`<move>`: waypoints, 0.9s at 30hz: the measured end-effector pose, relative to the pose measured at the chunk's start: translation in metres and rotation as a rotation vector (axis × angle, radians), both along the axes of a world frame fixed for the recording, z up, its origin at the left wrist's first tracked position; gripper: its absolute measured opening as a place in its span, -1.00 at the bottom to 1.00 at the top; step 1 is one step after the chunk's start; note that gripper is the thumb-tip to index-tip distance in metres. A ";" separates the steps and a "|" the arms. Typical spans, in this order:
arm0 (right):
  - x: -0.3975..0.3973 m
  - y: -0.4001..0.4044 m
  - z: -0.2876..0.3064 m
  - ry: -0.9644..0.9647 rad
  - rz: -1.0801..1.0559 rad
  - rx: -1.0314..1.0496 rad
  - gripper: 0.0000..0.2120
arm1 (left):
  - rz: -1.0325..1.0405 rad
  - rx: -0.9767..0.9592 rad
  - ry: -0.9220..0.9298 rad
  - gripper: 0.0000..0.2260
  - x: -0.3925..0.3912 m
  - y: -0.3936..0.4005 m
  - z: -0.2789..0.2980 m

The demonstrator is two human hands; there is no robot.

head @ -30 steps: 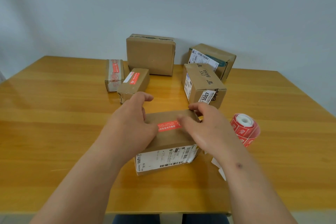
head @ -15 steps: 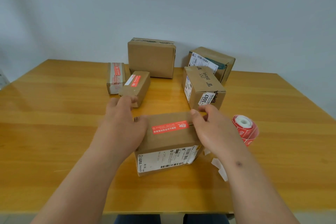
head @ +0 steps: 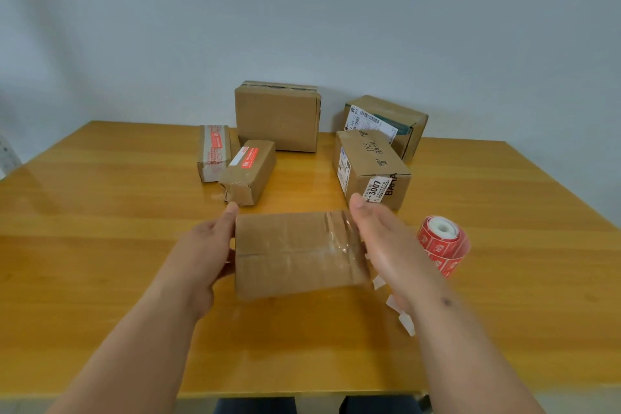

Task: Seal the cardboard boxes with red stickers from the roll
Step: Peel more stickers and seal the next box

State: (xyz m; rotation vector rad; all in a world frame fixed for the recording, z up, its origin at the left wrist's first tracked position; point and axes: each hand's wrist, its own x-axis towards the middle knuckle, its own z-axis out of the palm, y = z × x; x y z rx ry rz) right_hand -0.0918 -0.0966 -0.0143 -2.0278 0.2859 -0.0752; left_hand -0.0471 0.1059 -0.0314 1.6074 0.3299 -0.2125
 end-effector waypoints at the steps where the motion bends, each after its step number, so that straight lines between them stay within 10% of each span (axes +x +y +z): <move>1: -0.001 0.001 -0.001 0.009 0.018 -0.036 -0.55 | -0.008 0.001 0.010 -0.72 -0.002 -0.003 -0.003; 17: 0.015 -0.006 -0.002 0.063 0.009 -0.222 -0.50 | -0.098 0.125 -0.012 -0.65 0.007 -0.004 0.009; 27: -0.013 -0.047 0.007 -0.191 -0.143 -0.623 -0.86 | 0.008 0.735 -0.607 -0.65 -0.002 -0.026 0.028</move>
